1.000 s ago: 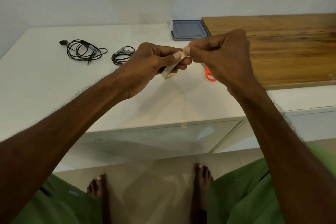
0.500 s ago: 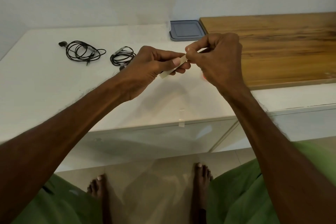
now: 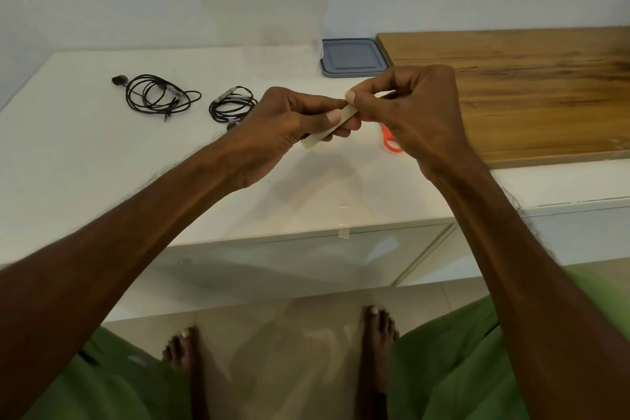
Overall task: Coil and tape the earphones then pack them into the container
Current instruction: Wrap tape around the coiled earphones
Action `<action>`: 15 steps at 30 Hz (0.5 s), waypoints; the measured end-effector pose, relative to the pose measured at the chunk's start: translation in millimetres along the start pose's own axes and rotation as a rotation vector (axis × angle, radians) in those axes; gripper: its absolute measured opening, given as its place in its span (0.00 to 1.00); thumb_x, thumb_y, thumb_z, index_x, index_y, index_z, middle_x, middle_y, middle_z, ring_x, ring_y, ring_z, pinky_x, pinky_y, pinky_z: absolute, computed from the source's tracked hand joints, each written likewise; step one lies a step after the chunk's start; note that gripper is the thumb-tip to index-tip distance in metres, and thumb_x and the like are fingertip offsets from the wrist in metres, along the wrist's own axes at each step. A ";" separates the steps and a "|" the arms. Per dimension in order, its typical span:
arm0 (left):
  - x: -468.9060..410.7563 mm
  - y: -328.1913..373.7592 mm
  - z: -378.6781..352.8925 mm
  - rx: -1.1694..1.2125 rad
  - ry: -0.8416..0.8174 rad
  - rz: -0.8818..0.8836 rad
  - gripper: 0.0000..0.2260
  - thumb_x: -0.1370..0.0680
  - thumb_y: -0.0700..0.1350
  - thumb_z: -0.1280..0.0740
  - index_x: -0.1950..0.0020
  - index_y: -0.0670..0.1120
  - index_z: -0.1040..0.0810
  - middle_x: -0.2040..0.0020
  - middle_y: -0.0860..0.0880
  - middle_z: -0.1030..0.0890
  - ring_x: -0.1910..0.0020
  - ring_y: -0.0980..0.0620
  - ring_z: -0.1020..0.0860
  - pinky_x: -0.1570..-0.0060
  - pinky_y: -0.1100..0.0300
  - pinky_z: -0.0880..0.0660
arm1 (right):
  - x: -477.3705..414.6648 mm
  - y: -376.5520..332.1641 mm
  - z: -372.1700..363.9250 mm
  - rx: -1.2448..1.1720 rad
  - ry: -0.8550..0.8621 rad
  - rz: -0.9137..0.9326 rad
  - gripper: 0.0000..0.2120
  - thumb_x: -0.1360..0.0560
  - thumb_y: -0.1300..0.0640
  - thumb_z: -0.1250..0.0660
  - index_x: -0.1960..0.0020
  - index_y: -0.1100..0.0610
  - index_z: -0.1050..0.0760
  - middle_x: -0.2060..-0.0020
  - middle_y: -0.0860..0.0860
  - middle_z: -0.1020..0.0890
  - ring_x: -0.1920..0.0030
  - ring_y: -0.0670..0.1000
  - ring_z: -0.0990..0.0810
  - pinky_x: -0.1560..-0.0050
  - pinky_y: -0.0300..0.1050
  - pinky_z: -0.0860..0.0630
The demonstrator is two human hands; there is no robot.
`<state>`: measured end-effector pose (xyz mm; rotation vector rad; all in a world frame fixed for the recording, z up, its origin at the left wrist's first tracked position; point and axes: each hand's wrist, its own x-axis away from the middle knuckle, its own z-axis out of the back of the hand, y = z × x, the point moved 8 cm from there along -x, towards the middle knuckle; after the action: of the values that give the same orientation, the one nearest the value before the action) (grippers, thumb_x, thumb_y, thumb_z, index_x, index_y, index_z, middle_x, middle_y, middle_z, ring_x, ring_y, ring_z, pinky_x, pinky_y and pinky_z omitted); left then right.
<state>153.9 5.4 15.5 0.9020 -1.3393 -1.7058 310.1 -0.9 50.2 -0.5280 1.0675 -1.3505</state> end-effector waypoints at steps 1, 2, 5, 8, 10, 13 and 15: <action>0.1 0.3 0.1 0.000 -0.002 0.000 0.12 0.19 0.38 0.36 0.38 0.40 0.19 0.44 0.43 0.15 0.41 0.44 0.19 0.37 0.51 0.25 | 0.0 -0.3 -0.4 -0.003 0.003 0.000 0.04 0.28 0.53 0.25 0.56 0.52 0.18 0.63 0.45 0.17 0.61 0.45 0.16 0.52 0.42 0.18; 0.1 0.6 0.7 0.002 -0.002 0.001 0.12 0.19 0.38 0.36 0.38 0.40 0.20 0.44 0.43 0.16 0.41 0.44 0.19 0.38 0.51 0.25 | 0.3 -0.7 -0.6 -0.010 0.003 -0.002 0.04 0.28 0.53 0.25 0.56 0.52 0.18 0.63 0.45 0.17 0.61 0.45 0.16 0.52 0.43 0.18; -0.9 1.0 3.1 0.029 0.004 0.008 0.12 0.19 0.38 0.36 0.38 0.40 0.20 0.44 0.43 0.16 0.41 0.44 0.19 0.36 0.51 0.26 | 1.5 -1.1 -1.4 -0.034 -0.003 -0.008 0.06 0.28 0.52 0.25 0.53 0.54 0.17 0.61 0.47 0.16 0.59 0.47 0.16 0.51 0.44 0.18; -0.9 0.9 3.0 0.034 0.002 0.010 0.11 0.20 0.38 0.36 0.39 0.41 0.19 0.44 0.43 0.15 0.41 0.44 0.19 0.35 0.49 0.26 | 1.7 -2.4 -2.4 -0.020 -0.024 -0.001 0.08 0.28 0.53 0.25 0.53 0.56 0.17 0.59 0.48 0.16 0.58 0.47 0.16 0.51 0.43 0.18; -0.3 0.4 2.1 0.025 0.002 0.010 0.11 0.20 0.38 0.36 0.38 0.41 0.19 0.44 0.43 0.16 0.41 0.44 0.19 0.34 0.48 0.26 | 1.7 -2.6 -1.8 -0.013 -0.025 -0.002 0.06 0.28 0.54 0.26 0.53 0.55 0.17 0.61 0.47 0.16 0.60 0.45 0.17 0.52 0.40 0.19; -0.1 -0.2 2.0 0.020 0.006 0.010 0.12 0.20 0.38 0.36 0.38 0.39 0.20 0.44 0.42 0.16 0.41 0.44 0.19 0.35 0.48 0.26 | 1.5 -2.5 -1.1 -0.026 -0.019 -0.003 0.04 0.27 0.55 0.26 0.53 0.53 0.18 0.62 0.46 0.17 0.62 0.44 0.17 0.53 0.37 0.19; 0.3 -0.4 2.1 0.022 0.010 0.009 0.12 0.20 0.38 0.36 0.38 0.39 0.20 0.44 0.42 0.16 0.41 0.44 0.19 0.36 0.50 0.26 | 1.4 -2.8 -1.4 -0.023 -0.014 -0.002 0.04 0.27 0.56 0.26 0.53 0.55 0.17 0.62 0.48 0.17 0.62 0.45 0.17 0.53 0.38 0.19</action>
<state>151.9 6.1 15.4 0.9145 -1.3556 -1.6807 307.3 -2.5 51.4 -0.5545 1.0718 -1.3356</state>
